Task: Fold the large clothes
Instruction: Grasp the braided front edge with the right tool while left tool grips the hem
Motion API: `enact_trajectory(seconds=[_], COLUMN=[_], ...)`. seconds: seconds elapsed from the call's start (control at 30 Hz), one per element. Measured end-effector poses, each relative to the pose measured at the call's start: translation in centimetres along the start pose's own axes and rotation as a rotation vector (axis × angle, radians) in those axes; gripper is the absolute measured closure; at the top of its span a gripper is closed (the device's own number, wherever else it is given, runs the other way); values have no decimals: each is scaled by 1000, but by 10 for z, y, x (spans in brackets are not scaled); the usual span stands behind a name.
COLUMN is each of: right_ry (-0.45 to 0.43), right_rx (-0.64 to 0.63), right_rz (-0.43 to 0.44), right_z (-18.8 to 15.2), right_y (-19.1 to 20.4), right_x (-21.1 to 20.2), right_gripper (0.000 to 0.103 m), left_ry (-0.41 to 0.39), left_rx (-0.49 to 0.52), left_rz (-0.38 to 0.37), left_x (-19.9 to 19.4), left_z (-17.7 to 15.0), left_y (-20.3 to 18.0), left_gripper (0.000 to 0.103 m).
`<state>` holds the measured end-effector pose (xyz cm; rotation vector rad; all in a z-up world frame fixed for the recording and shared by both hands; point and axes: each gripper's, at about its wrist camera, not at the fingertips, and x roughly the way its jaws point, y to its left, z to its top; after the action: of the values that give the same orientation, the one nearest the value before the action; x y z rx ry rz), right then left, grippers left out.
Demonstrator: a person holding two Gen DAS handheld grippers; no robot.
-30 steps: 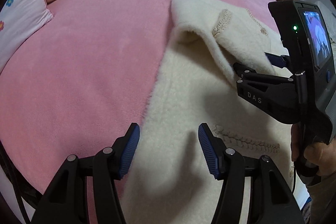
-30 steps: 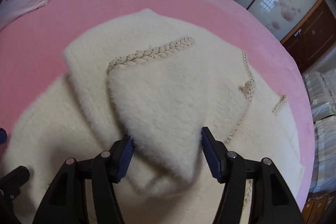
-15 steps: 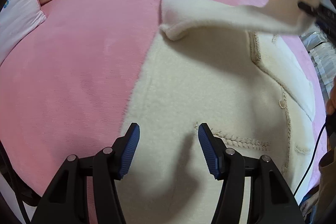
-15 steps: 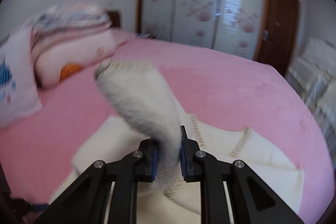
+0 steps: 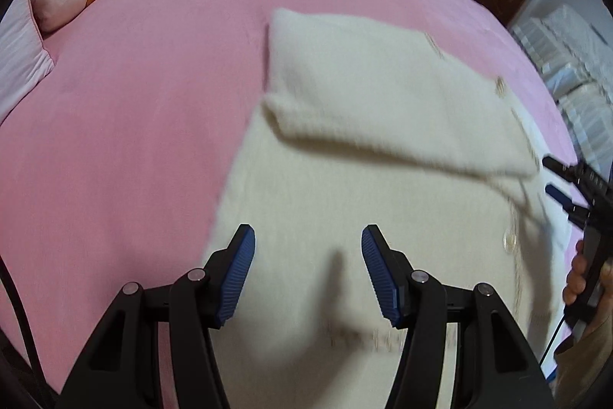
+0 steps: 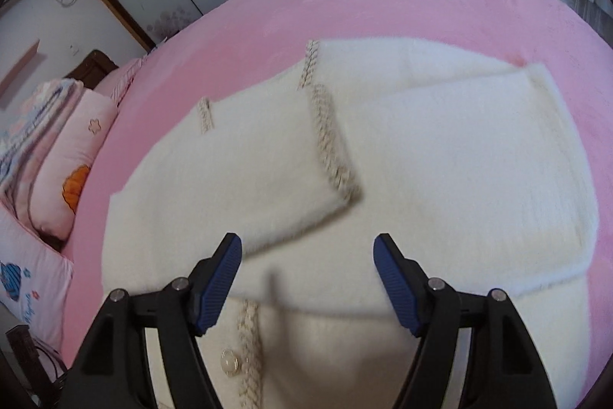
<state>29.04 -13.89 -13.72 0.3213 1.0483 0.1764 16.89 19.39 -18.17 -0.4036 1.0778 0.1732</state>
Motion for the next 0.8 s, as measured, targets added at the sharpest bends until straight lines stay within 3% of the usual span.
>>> enact_trajectory(seconds=[0.17,0.33,0.37,0.43,0.5,0.53,0.7,0.8], right_ry=[18,64,63,77,65,51,-129,-114], right_rx=[16,-22,-50,-120,-187,-211,-148,-126], right_rz=[-20,-58,-68,-56,-119,-133,-16,-100], right_z=[35,43,43,42,40,42,36,19], right_y=[-6,-6,-2,8,16,19,16,9], right_x=[29,56,58,59,57,54,-5,0], right_gripper=[31,38,42,65,85,89,92,92], left_ry=[-45,-7,-1,15,26,30,37,46], left_rx=[-65,-148,-170,-208,-253,-267,-256,-238], left_rz=[15,3,-10,-44,-50,-50,-58,-58], left_x=[8,21,23,28,35,37,47,52], left_z=[49,80,83,87,90,87,79,74], left_y=[19,46,52,63,73,75,67,63], left_gripper=[46,46,46,46,46,46,46,46])
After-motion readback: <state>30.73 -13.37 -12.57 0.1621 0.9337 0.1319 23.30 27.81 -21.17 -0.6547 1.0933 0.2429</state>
